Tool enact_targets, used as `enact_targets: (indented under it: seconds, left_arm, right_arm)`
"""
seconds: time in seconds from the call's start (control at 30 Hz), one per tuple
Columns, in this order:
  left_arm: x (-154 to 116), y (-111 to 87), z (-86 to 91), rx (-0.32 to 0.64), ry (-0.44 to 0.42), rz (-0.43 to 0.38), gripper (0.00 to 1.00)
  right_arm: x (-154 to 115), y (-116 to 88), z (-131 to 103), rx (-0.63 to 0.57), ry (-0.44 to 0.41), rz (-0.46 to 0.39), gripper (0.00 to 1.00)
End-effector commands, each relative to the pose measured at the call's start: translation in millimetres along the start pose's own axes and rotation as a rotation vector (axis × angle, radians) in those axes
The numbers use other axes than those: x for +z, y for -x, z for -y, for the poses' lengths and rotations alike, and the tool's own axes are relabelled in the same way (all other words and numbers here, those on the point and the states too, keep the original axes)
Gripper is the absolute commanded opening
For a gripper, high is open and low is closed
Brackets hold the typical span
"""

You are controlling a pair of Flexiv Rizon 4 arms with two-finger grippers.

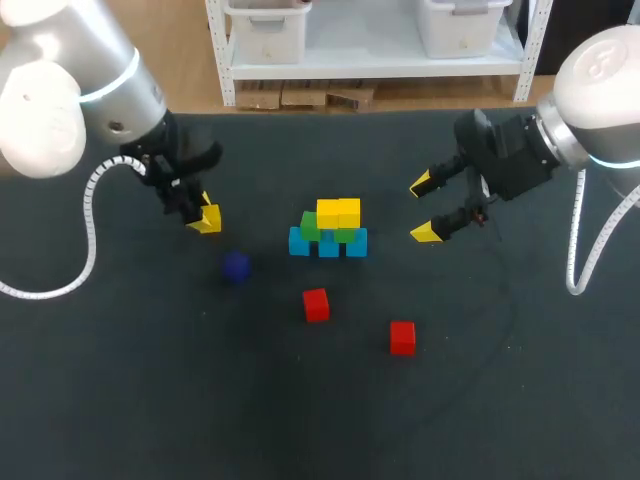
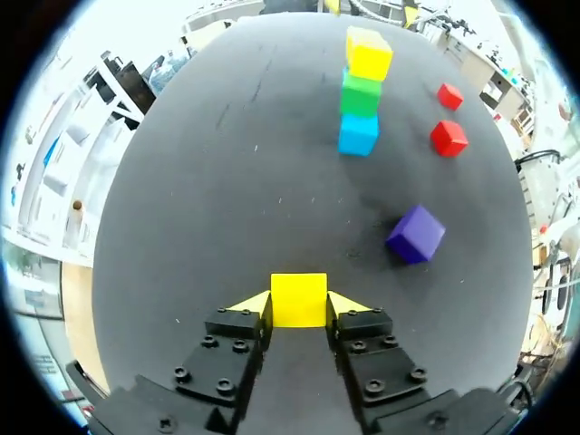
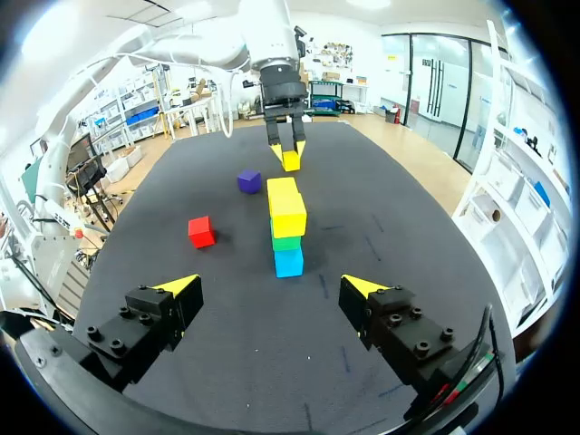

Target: Place the blue cubes, place green cubes on the blue cubes, place the yellow cubes on the green cubes, then place the red cubes on the yellow cubes, and place purple cube on the red cubes.

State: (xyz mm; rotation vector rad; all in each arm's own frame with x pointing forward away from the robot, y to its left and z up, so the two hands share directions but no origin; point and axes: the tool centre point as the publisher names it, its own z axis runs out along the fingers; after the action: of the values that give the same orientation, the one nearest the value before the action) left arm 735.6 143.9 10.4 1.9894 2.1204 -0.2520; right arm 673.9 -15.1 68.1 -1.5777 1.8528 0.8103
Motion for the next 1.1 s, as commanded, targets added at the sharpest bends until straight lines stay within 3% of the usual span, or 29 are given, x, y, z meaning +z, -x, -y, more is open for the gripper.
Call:
enact_targets:
  seconds: [0.03, 0.47, 1.1]
  left_arm:
    - [-18, 12.9, 14.0, 0.028, 0.008, -0.002, 0.0]
    - [-60, 59.9, 33.9, 0.093, 0.035, 0.037, 0.0]
    - [-61, 101.2, 43.7, 0.138, 0.019, 0.042, 0.0]
  right_arm:
    - [0, 0, 0, -0.001, 0.0, 0.002, 1.0]
    - [0, 0, 0, -0.001, 0.0, 0.002, 1.0]
    - [0, 0, 0, -0.001, 0.0, 0.002, 1.0]
